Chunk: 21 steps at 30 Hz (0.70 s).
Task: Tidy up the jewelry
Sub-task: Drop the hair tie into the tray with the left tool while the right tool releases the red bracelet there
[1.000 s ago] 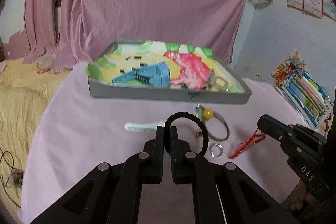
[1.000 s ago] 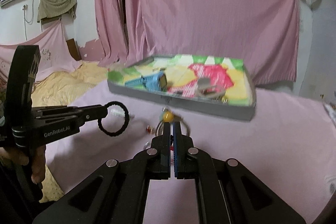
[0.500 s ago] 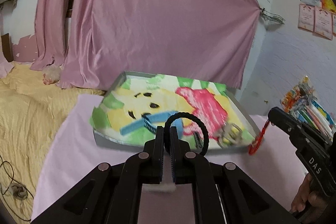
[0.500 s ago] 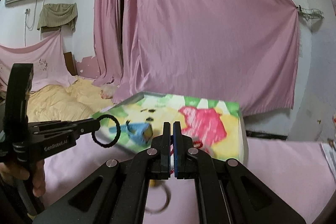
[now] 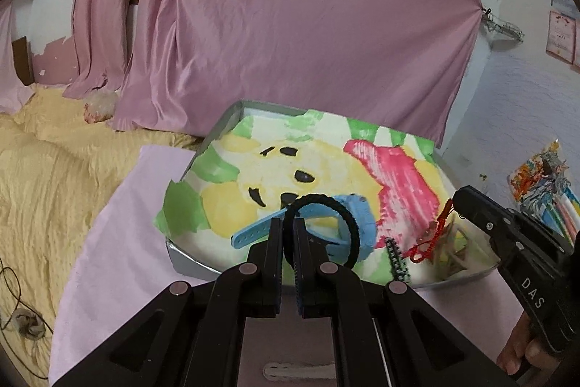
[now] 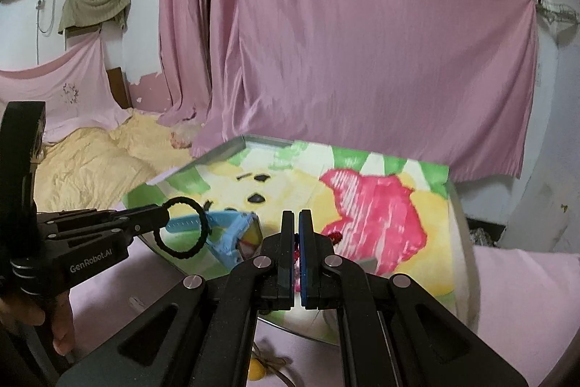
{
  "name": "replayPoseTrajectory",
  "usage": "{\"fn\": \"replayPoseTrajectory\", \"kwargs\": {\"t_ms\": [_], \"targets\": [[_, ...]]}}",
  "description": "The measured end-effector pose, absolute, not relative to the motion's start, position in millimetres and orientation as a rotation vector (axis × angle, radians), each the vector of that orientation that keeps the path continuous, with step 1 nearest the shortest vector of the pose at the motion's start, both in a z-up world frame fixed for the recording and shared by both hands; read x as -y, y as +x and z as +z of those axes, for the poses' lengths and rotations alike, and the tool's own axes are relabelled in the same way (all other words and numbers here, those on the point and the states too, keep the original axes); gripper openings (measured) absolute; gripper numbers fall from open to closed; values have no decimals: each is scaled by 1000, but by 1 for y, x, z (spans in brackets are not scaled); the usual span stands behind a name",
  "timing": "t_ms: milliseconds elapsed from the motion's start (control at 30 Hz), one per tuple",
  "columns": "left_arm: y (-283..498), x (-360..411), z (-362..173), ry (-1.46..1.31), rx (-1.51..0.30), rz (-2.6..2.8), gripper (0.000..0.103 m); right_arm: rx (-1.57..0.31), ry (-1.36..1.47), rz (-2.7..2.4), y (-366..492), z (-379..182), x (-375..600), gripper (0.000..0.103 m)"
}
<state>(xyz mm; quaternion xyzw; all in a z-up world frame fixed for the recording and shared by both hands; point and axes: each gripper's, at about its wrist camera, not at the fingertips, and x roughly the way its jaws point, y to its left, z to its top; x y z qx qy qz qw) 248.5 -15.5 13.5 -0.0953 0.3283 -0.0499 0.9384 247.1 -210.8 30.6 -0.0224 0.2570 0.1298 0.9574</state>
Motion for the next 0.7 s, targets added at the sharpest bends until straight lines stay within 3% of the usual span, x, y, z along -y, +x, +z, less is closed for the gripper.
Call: {"fn": "replayPoseTrajectory", "kwargs": {"t_ms": [533, 600, 633, 667, 700], "targets": [[257, 19, 3, -187, -733, -104, 9, -655, 4, 261, 270, 2, 217, 4], [255, 19, 5, -180, -722, -103, 31, -648, 3, 252, 267, 4, 218, 9], [252, 19, 7, -186, -709, -108, 39, -641, 6, 245, 264, 5, 220, 17], [249, 18, 8, -197, -694, -111, 54, -633, 10, 240, 262, 6, 221, 28], [246, 16, 10, -210, -677, -114, 57, -621, 19, 233, 259, 7, 224, 33]]}}
